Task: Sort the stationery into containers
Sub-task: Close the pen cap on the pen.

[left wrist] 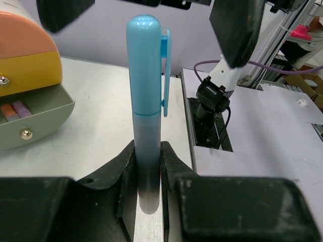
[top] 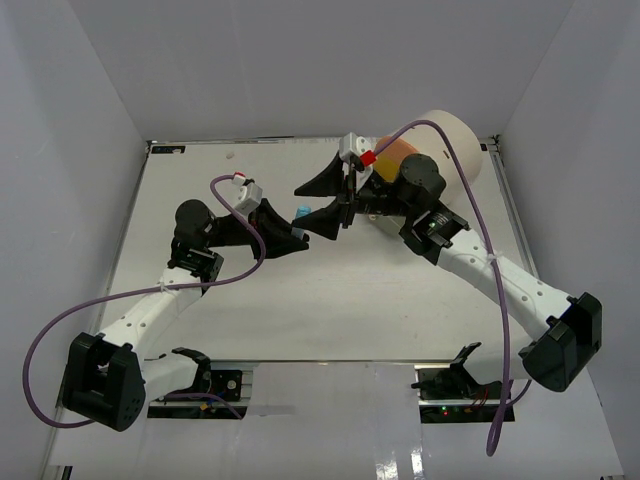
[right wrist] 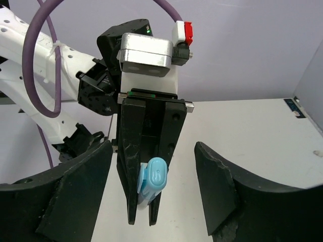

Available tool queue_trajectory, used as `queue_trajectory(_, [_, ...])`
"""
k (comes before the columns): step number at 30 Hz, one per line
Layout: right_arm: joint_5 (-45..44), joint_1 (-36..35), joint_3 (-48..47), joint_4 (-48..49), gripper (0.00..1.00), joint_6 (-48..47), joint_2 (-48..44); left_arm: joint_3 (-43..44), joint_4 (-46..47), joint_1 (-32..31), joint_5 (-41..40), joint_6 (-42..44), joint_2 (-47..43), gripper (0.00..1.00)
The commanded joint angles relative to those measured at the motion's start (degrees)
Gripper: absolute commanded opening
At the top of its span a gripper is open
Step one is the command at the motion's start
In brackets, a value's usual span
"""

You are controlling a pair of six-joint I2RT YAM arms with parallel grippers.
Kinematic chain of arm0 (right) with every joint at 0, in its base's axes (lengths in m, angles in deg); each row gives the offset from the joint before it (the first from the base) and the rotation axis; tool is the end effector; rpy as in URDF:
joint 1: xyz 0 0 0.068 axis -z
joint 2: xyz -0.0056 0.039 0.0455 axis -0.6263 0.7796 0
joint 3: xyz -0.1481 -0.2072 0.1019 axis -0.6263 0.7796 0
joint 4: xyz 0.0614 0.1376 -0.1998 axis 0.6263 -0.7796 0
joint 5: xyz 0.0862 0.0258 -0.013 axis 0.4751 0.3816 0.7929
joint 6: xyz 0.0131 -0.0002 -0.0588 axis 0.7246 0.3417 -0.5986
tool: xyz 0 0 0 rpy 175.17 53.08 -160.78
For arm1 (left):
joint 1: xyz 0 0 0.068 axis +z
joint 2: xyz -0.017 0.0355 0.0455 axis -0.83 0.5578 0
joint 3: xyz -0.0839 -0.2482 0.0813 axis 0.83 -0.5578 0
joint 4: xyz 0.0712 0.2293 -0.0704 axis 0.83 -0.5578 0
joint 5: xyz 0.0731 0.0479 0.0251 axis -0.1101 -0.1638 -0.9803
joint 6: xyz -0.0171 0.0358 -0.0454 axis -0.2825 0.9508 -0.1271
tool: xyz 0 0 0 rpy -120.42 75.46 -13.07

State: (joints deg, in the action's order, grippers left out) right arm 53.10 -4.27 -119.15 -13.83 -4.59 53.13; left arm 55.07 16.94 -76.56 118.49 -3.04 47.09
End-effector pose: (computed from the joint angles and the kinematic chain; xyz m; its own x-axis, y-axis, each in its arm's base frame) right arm 0.1950 0.2234 0.4392 0.0600 0.1834 -0.9812 -0.9962 0.0735 -0.0472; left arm 0.2036 -0.1204 0.3373 -0.2033 -0.0850 -0.9754 0.9791 -0.0108 -0.2032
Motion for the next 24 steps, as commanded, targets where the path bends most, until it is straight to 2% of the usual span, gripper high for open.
queue_trajectory(1, [3.66,0.07,-2.72,4.06,0.72,3.23,1.31,1.2,-0.54,-0.19,0.93,1.38,-2.06,0.11])
queue_trajectory(15, [4.89,-0.02,-1.66,7.76,0.46,6.31,3.25,1.02,-0.63,-0.19,1.1,2.78,-2.33,0.11])
queue_trajectory(19, [4.72,-0.02,-0.61,8.11,0.44,6.4,3.33,0.93,-0.19,-0.19,1.28,2.87,-2.41,0.11])
queue_trajectory(24, [5.07,-0.11,0.8,8.55,0.35,6.66,3.6,0.93,1.65,-0.19,1.36,1.99,-2.15,0.11])
